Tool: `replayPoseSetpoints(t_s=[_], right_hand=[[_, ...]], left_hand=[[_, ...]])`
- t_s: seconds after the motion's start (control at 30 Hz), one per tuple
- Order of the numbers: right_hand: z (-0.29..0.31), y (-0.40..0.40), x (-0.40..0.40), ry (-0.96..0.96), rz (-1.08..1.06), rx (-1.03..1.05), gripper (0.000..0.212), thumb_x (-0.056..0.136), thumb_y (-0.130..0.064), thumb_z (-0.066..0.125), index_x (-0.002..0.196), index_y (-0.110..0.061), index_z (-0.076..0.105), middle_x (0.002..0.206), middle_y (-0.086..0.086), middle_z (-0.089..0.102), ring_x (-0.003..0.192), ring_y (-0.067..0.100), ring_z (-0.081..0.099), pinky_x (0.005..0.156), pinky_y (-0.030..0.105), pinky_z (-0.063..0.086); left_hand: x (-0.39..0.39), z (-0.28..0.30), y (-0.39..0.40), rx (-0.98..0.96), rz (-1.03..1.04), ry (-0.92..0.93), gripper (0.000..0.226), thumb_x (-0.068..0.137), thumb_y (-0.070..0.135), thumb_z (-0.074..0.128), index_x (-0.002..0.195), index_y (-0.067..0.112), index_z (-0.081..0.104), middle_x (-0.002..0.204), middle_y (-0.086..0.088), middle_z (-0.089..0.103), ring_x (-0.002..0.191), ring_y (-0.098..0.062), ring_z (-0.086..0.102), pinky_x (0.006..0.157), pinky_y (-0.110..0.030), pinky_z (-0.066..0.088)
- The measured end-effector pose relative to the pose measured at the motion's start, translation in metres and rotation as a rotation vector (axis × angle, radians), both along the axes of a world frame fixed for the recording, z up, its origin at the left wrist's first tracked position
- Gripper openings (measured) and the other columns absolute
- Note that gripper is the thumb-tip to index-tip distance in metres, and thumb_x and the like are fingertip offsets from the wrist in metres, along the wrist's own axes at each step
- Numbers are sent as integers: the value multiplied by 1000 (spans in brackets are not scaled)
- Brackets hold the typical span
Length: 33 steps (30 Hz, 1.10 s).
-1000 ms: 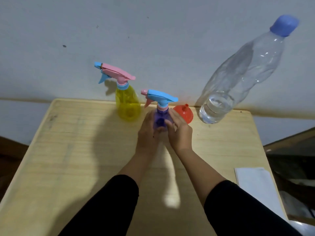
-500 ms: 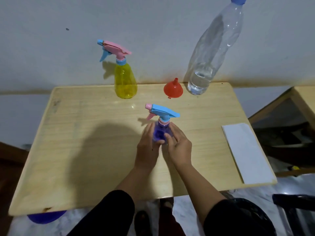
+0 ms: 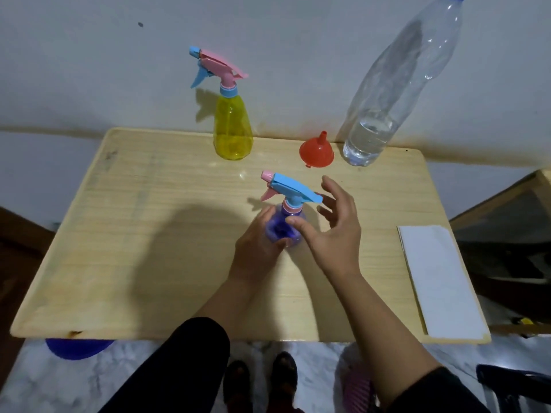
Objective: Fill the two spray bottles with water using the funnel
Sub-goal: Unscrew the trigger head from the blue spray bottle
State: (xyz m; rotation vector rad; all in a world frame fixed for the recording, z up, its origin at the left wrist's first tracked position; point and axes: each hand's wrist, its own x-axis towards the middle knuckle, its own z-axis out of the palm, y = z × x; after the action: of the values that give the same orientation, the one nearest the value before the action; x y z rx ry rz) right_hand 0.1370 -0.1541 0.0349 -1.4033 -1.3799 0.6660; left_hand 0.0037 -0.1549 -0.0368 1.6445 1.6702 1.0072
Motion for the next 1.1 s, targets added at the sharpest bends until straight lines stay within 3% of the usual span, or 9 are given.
replayPoseSetpoints(t_s=[0.1, 0.2, 0.3, 0.47, 0.6, 0.73, 0.87, 0.93, 1.1], right_hand=[[12, 11, 1, -84, 148, 81, 77, 66, -17, 82, 130, -36, 45, 117, -5, 50, 108, 8, 54, 92, 28, 49], [12, 22, -2, -190, 279, 136, 70, 69, -11, 79, 131, -29, 50, 111, 3, 52, 105, -4, 45, 91, 9, 37], [9, 31, -2, -285, 354, 190, 63, 74, -4, 74, 129, -27, 54, 105, 12, 53, 97, -11, 39, 88, 2, 31], [7, 37, 7, -377, 489, 290, 52, 86, -4, 62, 134, -20, 51, 97, 10, 55, 93, 18, 47, 90, 25, 43], [5, 41, 7, -391, 495, 315, 56, 85, -2, 63, 134, -23, 47, 90, 10, 49, 86, 14, 42, 86, 20, 41], [6, 38, 5, -384, 498, 318, 60, 83, 6, 59, 134, -23, 46, 90, 1, 40, 89, 0, 38, 87, 9, 33], [9, 37, 5, -394, 544, 314, 59, 85, 3, 60, 136, -24, 44, 95, -5, 42, 93, 2, 39, 90, 12, 34], [8, 39, 7, -386, 520, 294, 64, 81, -1, 67, 134, -30, 44, 96, 5, 48, 93, 5, 40, 87, 13, 35], [12, 39, 6, -373, 578, 262, 62, 83, 9, 58, 135, -24, 48, 101, 10, 51, 97, -2, 40, 88, 9, 34]], left_hand=[[1, 3, -4, 14, 9, -63, 75, 68, 57, 63, 133, 22, 49, 134, 10, 54, 117, -6, 52, 88, -13, 38], [1, 2, -6, 4, 3, -62, 74, 69, 61, 58, 132, 23, 49, 133, 11, 55, 118, -7, 54, 92, -20, 44], [3, 5, -4, 24, -4, -69, 70, 72, 61, 59, 129, 22, 51, 128, 8, 58, 114, -6, 54, 86, -5, 37], [7, 4, -4, 92, 19, -47, 81, 75, 65, 46, 123, 1, 55, 126, -14, 57, 116, -12, 43, 97, -1, 22], [6, 8, -8, 13, 49, -129, 78, 64, 59, 54, 127, 14, 54, 127, 1, 59, 112, -3, 49, 88, 0, 30], [8, 5, -10, -105, 150, -228, 81, 55, 62, 65, 124, 21, 54, 119, 11, 62, 99, -8, 59, 79, -13, 41], [9, 6, -10, -140, 171, -269, 70, 63, 45, 77, 124, 20, 55, 122, 14, 58, 99, -3, 56, 75, 2, 34], [9, 4, -9, -134, 181, -258, 65, 65, 31, 81, 124, 17, 56, 128, 8, 58, 109, -13, 58, 81, -4, 38], [14, 7, -12, -98, 224, -320, 81, 51, 55, 63, 122, 17, 59, 120, 14, 55, 111, -16, 58, 95, -32, 47]])
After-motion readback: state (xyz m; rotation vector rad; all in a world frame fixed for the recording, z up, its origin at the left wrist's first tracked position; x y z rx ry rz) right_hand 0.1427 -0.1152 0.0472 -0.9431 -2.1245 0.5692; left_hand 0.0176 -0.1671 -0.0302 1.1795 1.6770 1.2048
